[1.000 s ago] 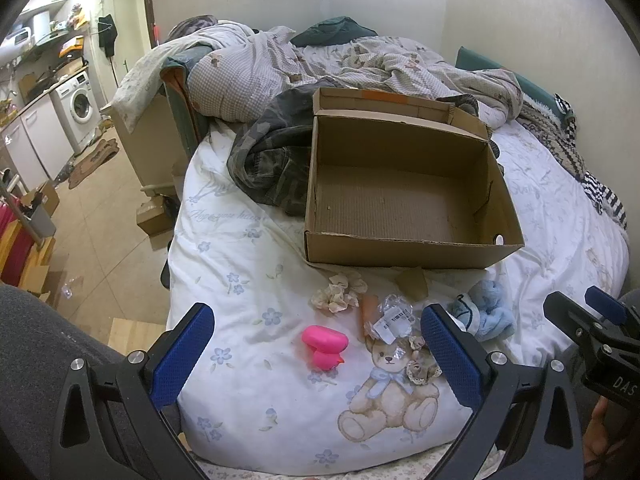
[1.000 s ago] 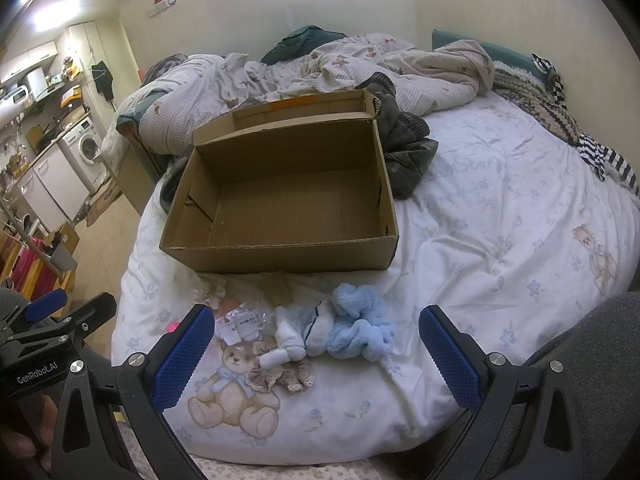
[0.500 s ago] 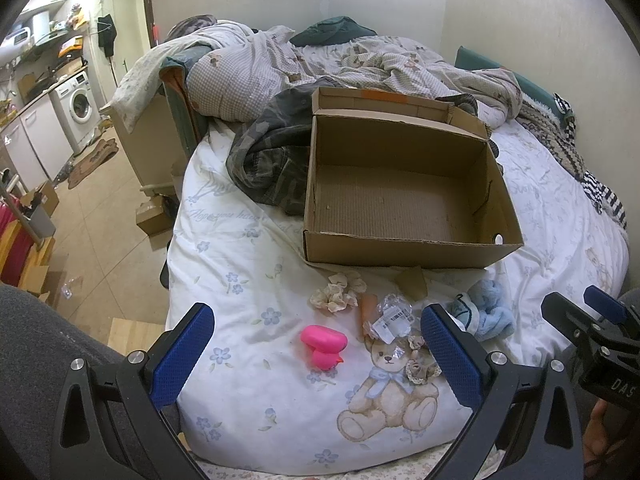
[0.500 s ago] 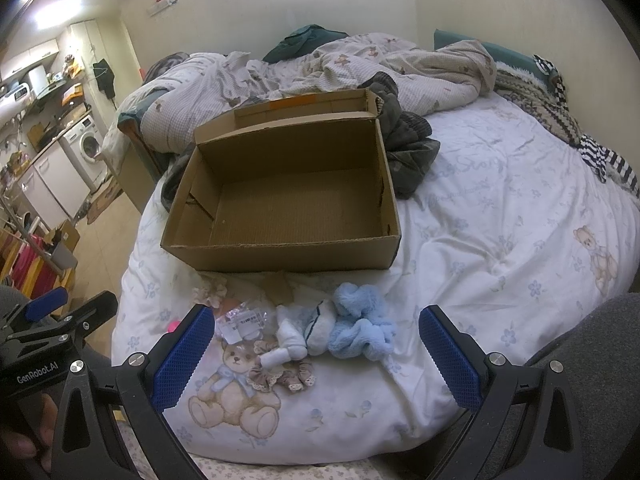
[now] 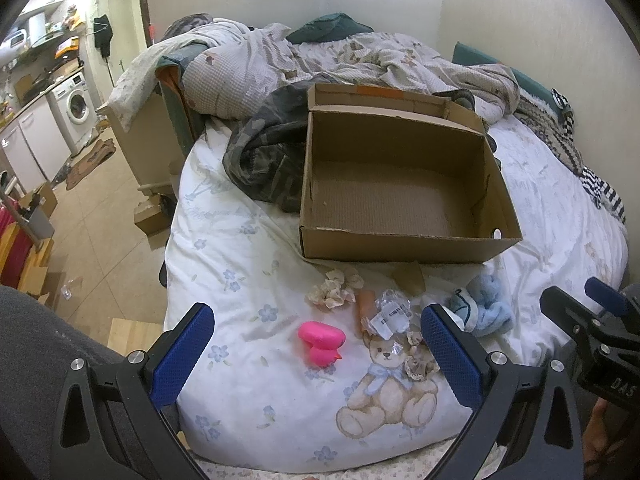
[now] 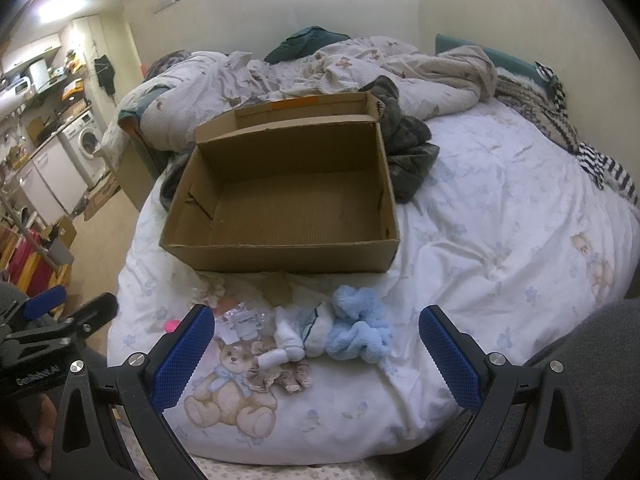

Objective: Organize soft objects

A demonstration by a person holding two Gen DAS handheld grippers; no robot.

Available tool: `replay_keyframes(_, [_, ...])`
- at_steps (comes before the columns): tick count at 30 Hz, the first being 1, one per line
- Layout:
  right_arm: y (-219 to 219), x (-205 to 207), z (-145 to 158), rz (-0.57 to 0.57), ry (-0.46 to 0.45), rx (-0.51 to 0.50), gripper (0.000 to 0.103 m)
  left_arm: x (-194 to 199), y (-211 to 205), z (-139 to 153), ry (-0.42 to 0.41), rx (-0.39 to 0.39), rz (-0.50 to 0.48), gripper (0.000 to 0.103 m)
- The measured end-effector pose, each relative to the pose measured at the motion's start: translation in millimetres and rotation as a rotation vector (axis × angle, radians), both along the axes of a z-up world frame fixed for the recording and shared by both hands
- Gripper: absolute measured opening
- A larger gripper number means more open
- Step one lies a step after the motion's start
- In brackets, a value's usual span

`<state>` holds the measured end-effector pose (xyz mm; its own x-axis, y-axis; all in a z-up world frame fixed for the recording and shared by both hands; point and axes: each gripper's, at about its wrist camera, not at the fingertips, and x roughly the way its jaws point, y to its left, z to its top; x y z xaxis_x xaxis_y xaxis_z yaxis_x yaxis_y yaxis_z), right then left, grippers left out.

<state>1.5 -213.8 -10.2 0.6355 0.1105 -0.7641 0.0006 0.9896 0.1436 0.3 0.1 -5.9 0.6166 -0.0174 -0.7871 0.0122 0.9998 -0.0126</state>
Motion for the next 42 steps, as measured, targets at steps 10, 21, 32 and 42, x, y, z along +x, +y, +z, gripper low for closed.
replay_keyframes(10, [-27.7,33.9,-3.2,0.000,0.127,0.158,0.103,37.1,9.8,-4.3,0.139,-0.044,0.024,0.103])
replay_keyframes(21, [-57.7,86.8,-78.0,-0.071,0.481,0.234,0.103,84.3,26.6,-85.1,0.496,-0.123,0.079,0.094])
replay_keyframes(32, [-64.5,97.3,-121.1,-0.163,0.606,0.347,0.103,91.2,-9.6,-131.7,0.594,-0.098,0.021,0.074])
replay_keyframes(42, [-44.2,110.6,-147.2,-0.116,0.655,0.332,0.078,97.7,-19.6,-145.1,0.632,-0.099,0.033,0.037])
